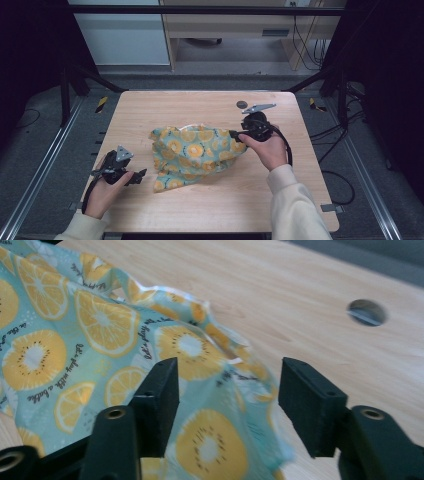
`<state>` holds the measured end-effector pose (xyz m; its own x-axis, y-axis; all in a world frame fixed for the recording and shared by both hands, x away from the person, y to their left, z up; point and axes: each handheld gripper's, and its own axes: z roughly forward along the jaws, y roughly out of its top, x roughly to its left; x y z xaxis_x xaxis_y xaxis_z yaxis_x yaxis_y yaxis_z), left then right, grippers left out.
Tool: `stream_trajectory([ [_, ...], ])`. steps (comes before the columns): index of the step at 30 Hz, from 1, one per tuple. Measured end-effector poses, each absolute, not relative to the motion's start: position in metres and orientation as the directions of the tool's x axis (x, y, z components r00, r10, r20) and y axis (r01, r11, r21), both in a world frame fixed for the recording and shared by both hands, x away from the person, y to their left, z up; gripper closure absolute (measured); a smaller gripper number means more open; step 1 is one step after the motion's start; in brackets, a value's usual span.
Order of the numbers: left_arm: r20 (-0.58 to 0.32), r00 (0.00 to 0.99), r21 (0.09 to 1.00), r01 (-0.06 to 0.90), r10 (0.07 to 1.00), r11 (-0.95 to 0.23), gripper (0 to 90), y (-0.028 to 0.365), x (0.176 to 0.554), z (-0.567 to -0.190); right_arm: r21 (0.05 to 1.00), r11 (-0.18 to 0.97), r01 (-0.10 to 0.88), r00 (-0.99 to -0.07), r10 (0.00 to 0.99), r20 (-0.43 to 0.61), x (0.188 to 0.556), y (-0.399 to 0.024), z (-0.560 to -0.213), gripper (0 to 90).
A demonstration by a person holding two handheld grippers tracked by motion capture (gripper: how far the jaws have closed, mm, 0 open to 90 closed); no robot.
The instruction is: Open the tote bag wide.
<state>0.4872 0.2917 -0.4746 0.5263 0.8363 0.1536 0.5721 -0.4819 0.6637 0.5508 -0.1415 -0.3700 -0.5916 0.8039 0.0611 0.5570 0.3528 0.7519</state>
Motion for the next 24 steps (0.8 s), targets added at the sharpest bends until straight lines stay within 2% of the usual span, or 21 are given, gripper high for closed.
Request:
stream_trajectory([
  [4,0.155,0.527,0.665,0.569,0.836,-0.483,6.6,0.292,0.487,-0.474,0.714,0.374,0.592,-0.608,0.789,0.09,0.562,-0.129,-0.386,38.4],
  [5,0.155,0.527,0.666,0.569,0.835,-0.483,6.6,0.292,0.487,-0.474,0.705,0.372,0.604,-0.608,0.787,0.105,0.565,-0.127,-0.388,43.4],
  [9,0.157,0.529,0.665,0.568,0.834,-0.485,6.6,0.292,0.488,-0.474,0.689,0.401,0.604,-0.622,0.778,0.093,0.57,-0.123,-0.389,77.2],
  [11,0.158,0.527,0.667,0.567,0.835,-0.484,6.6,0.292,0.488,-0.474,0.708,0.386,0.592,-0.626,0.773,0.102,0.57,-0.122,-0.384,87.4],
  [12,0.155,0.527,0.667,0.568,0.835,-0.482,6.6,0.292,0.488,-0.474,0.722,0.381,0.578,-0.635,0.766,0.104,0.569,-0.121,-0.38,89.4],
  [17,0.156,0.522,0.664,0.574,0.839,-0.48,6.7,0.293,0.488,-0.473,0.783,0.386,0.487,-0.677,0.734,0.06,0.553,-0.112,-0.353,90.0],
  [24,0.146,0.522,0.668,0.574,0.84,-0.473,7.5,0.295,0.488,-0.47,0.848,0.388,0.362,-0.746,0.666,0.014,0.504,-0.104,-0.326,90.0],
])
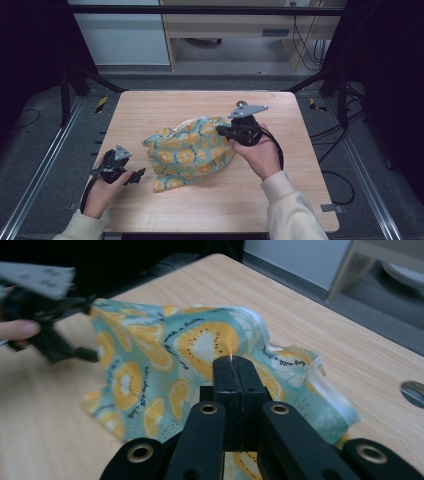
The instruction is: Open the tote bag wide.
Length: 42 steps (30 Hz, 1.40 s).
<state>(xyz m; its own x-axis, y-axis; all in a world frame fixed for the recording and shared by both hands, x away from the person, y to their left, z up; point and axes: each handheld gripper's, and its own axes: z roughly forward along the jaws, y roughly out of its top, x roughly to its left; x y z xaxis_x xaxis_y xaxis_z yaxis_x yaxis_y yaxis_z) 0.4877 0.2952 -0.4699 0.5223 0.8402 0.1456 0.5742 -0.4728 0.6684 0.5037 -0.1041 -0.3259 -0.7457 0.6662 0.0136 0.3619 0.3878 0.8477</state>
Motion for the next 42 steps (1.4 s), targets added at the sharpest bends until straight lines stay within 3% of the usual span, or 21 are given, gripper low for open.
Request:
stream_trajectory([
  [4,0.141,0.512,0.691,0.562,0.847,-0.454,9.3,0.299,0.486,-0.462,0.863,0.399,0.31,-0.786,0.618,-0.004,0.469,-0.105,-0.328,90.0],
  [10,0.129,0.512,0.726,0.535,0.849,-0.433,16.8,0.301,0.486,-0.441,0.848,0.431,0.31,-0.817,0.577,0.006,0.432,-0.108,-0.355,90.0],
  [21,0.139,0.62,0.728,0.465,0.772,-0.504,21.7,0.262,0.517,-0.39,0.822,0.457,0.34,-0.824,0.566,0.026,0.429,-0.107,-0.389,90.0],
  [29,0.177,0.688,0.644,0.459,0.703,-0.612,20.9,0.215,0.542,-0.399,0.825,0.446,0.346,-0.825,0.563,0.041,0.432,-0.106,-0.391,90.0],
  [31,0.172,0.698,0.627,0.467,0.695,-0.624,31.1,0.207,0.548,-0.403,0.826,0.443,0.349,-0.824,0.565,0.044,0.432,-0.106,-0.391,90.0],
  [34,0.191,0.717,0.595,0.459,0.671,-0.66,54.8,0.2,0.551,-0.405,0.824,0.447,0.348,-0.825,0.564,0.042,0.432,-0.106,-0.392,90.0],
  [37,0.196,0.715,0.623,0.437,0.671,-0.649,78.6,0.201,0.548,-0.399,0.823,0.445,0.352,-0.822,0.568,0.045,0.434,-0.108,-0.393,90.0],
  [39,0.191,0.716,0.652,0.419,0.671,-0.632,85.7,0.203,0.541,-0.392,0.822,0.443,0.358,-0.818,0.573,0.048,0.433,-0.109,-0.393,90.0],
  [42,0.159,0.719,0.712,0.391,0.677,-0.583,87.9,0.208,0.524,-0.378,0.823,0.441,0.359,-0.812,0.582,0.043,0.432,-0.112,-0.393,90.0],
])
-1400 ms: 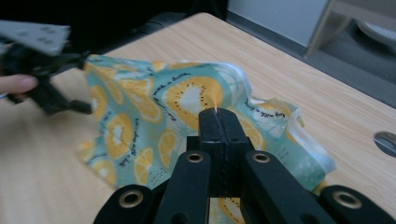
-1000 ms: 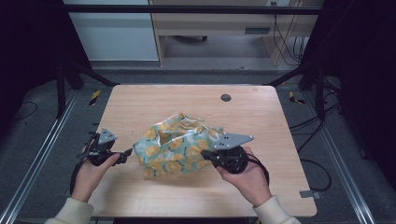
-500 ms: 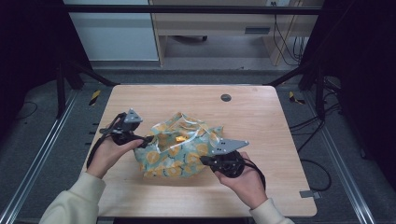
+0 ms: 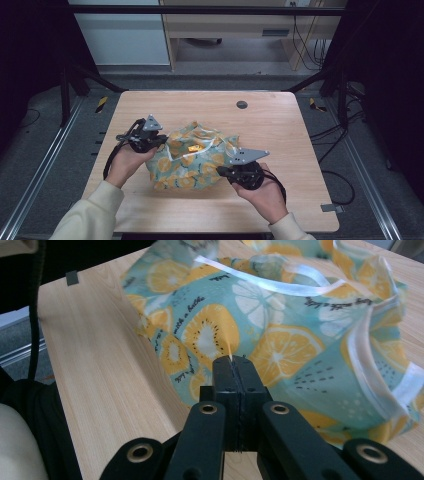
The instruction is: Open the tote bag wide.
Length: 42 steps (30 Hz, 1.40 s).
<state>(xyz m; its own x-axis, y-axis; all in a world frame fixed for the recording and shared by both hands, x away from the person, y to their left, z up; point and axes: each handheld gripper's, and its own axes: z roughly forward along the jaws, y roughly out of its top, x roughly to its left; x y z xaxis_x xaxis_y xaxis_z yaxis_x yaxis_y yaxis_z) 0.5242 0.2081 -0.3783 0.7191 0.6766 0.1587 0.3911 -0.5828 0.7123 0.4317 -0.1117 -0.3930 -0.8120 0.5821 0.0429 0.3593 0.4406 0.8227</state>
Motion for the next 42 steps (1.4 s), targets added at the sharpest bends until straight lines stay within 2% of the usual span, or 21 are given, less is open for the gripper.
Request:
stream_trajectory([
  [8,0.071,0.783,0.772,0.349,0.618,-0.531,88.9,0.224,0.475,-0.359,0.802,0.464,0.376,-0.794,0.607,0.021,0.425,-0.115,-0.403,89.3],
  [12,0.08,0.804,0.756,0.336,0.589,-0.561,89.2,0.225,0.462,-0.363,0.782,0.48,0.397,-0.778,0.629,0.01,0.425,-0.116,-0.408,77.6],
  [18,0.082,0.801,0.753,0.34,0.593,-0.564,89.3,0.228,0.464,-0.362,0.803,0.456,0.383,-0.759,0.651,-0.008,0.428,-0.12,-0.392,65.5],
  [25,0.082,0.799,0.748,0.345,0.595,-0.566,89.3,0.231,0.465,-0.363,0.796,0.457,0.398,-0.72,0.693,-0.038,0.444,-0.126,-0.387,58.1],
  [34,0.073,0.802,0.742,0.353,0.593,-0.569,89.3,0.233,0.468,-0.365,0.764,0.441,0.47,-0.664,0.747,-0.023,0.486,-0.127,-0.403,52.3],
  [36,0.064,0.803,0.745,0.356,0.592,-0.564,89.3,0.234,0.468,-0.366,0.764,0.431,0.48,-0.661,0.75,-0.008,0.493,-0.126,-0.407,57.3],
  [38,0.058,0.804,0.746,0.359,0.592,-0.56,89.3,0.234,0.468,-0.366,0.762,0.434,0.48,-0.685,0.729,0.016,0.498,-0.126,-0.409,76.0],
  [39,0.058,0.804,0.747,0.359,0.592,-0.559,89.3,0.235,0.467,-0.366,0.764,0.435,0.477,-0.693,0.721,0.022,0.499,-0.125,-0.409,81.9],
  [41,0.057,0.806,0.748,0.357,0.59,-0.56,89.3,0.237,0.464,-0.366,0.766,0.432,0.476,-0.699,0.714,0.031,0.497,-0.126,-0.407,89.0],
  [42,0.057,0.806,0.748,0.357,0.59,-0.56,89.3,0.237,0.464,-0.366,0.766,0.432,0.476,-0.699,0.714,0.031,0.497,-0.126,-0.407,89.0],
])
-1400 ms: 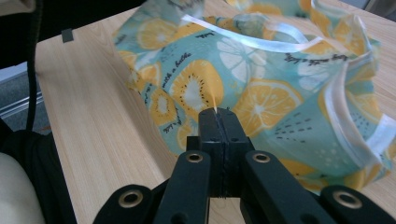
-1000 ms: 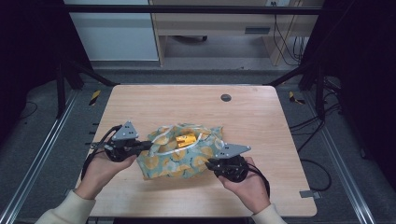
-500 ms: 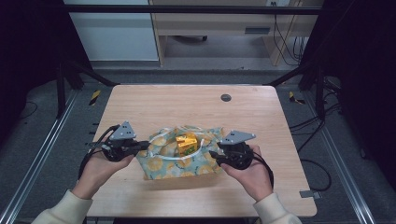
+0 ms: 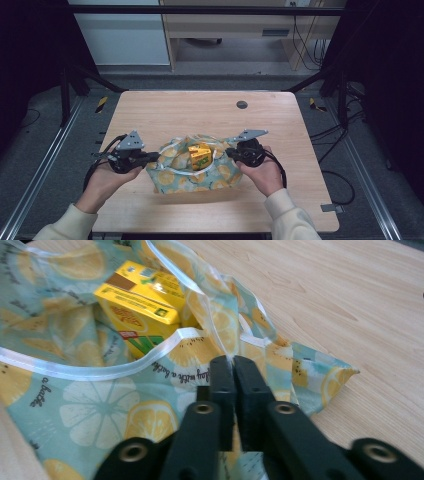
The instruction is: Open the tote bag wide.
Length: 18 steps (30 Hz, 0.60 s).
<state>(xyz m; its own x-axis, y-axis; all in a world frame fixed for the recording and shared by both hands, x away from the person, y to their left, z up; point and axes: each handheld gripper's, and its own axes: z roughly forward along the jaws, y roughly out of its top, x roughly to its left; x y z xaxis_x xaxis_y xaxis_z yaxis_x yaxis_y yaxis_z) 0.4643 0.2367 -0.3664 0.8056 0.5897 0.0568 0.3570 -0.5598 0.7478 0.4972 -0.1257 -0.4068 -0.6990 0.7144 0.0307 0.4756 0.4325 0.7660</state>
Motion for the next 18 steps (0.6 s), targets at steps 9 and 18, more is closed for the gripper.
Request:
stream_trajectory([
  [9,0.055,0.839,0.749,0.324,0.541,-0.578,89.2,0.233,0.437,-0.374,0.809,0.438,0.391,-0.754,0.656,0.009,0.445,-0.136,-0.387,90.0],
  [18,0.053,0.857,0.722,0.321,0.512,-0.612,89.1,0.222,0.422,-0.399,0.784,0.495,0.375,-0.795,0.606,-0.002,0.406,-0.137,-0.405,90.0],
])
